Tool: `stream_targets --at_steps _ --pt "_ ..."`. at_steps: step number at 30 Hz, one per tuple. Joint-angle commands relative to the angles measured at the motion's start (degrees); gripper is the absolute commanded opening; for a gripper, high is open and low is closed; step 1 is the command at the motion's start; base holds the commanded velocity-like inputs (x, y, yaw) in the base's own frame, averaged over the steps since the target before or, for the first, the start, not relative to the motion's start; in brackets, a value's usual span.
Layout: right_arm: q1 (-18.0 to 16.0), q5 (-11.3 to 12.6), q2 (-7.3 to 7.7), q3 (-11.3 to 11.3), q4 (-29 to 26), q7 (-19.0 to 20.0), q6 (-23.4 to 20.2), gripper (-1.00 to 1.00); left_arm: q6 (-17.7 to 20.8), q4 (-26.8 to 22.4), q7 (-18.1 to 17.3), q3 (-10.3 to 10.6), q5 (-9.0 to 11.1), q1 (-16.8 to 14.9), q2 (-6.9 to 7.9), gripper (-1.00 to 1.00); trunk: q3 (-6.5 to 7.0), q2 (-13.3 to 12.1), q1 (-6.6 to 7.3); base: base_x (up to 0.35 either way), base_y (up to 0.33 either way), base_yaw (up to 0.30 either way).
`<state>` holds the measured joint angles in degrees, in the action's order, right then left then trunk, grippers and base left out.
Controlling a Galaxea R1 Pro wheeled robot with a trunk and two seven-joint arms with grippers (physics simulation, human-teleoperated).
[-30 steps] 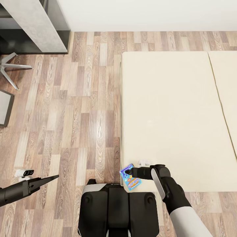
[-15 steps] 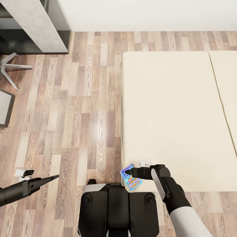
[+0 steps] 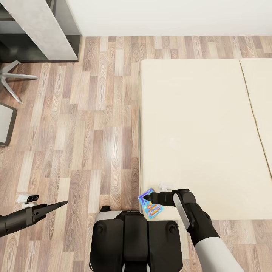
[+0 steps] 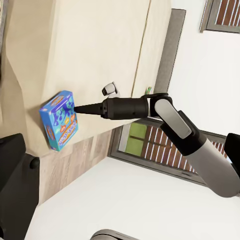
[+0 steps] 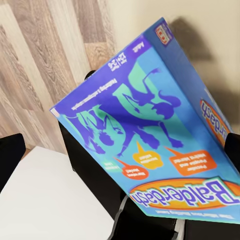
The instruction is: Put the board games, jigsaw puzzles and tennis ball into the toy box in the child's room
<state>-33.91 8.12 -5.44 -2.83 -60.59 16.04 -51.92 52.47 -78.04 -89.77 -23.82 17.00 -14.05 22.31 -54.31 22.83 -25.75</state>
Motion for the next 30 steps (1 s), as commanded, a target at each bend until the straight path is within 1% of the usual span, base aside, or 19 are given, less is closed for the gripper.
stream_targets --at_steps 1,8,30 --pt "0.0 0.3 -0.01 0.0 -0.1 -0.1 -0.3 1.00 0.6 0.0 -0.2 0.0 0.0 0.0 0.02 1.00 -0.06 0.1 -0.03 0.000 0.075 0.000" --pt "0.0 0.3 -0.01 0.0 -0.1 -0.1 -0.3 1.00 0.6 0.0 -0.2 0.0 0.0 0.0 0.02 1.00 -0.06 0.1 -0.03 0.000 0.040 0.000" --pt "0.0 0.3 -0.01 0.0 -0.1 -0.1 -0.3 1.00 0.6 0.0 -0.2 0.0 0.0 0.0 0.02 1.00 -0.06 0.1 -0.03 0.000 0.002 0.000"
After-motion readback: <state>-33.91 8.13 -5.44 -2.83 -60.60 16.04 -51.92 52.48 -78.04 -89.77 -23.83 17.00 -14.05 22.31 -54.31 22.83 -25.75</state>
